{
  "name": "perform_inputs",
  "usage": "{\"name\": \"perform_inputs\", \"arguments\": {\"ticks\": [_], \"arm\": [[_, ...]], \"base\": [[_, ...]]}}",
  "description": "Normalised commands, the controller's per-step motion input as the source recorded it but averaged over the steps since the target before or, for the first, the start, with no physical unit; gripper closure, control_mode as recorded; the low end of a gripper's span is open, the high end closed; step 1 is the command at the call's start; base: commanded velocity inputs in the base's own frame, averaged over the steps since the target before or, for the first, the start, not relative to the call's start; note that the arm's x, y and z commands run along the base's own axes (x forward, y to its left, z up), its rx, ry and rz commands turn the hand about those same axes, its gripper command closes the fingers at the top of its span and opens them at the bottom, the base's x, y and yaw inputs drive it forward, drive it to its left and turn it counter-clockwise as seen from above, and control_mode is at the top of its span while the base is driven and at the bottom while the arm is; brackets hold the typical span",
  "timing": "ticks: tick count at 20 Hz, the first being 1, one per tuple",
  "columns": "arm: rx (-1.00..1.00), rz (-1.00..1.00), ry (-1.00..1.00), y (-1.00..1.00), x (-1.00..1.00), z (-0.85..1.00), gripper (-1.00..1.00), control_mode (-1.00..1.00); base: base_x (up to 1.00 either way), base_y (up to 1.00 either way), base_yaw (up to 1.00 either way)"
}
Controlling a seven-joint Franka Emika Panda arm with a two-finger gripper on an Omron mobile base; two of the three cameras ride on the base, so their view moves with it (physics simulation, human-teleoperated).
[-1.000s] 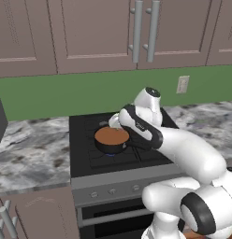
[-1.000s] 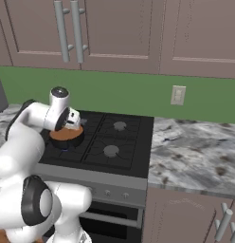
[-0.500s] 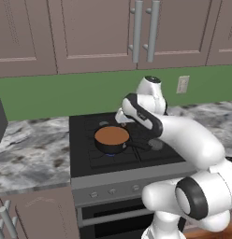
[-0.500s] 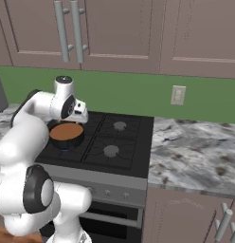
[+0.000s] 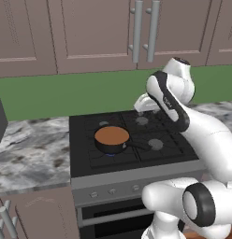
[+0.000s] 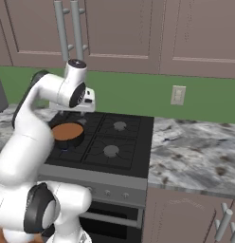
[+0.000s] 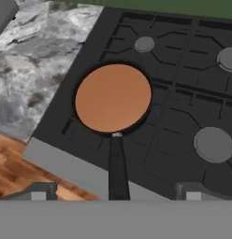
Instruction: Pick up the sugar cube(s) and place them in the saucepan with hot chocolate.
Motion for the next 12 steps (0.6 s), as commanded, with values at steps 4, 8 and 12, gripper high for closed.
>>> {"name": "perform_inputs", "arguments": {"ticks": [4, 8, 12], "arm": [[0.07, 0.12, -0.12, -0.41, -0.92, 0.63, -1.00, -1.00], [0.04, 0.03, -0.25, -0.05, -1.00, 0.19, -1.00, -1.00], [0.00, 0.00, -0.35, 0.34, -1.00, 0.00, -1.00, -1.00]], "base": [[0.00, 0.00, 0.00], [0.00, 0.00, 0.00], [0.00, 0.00, 0.00]]}}
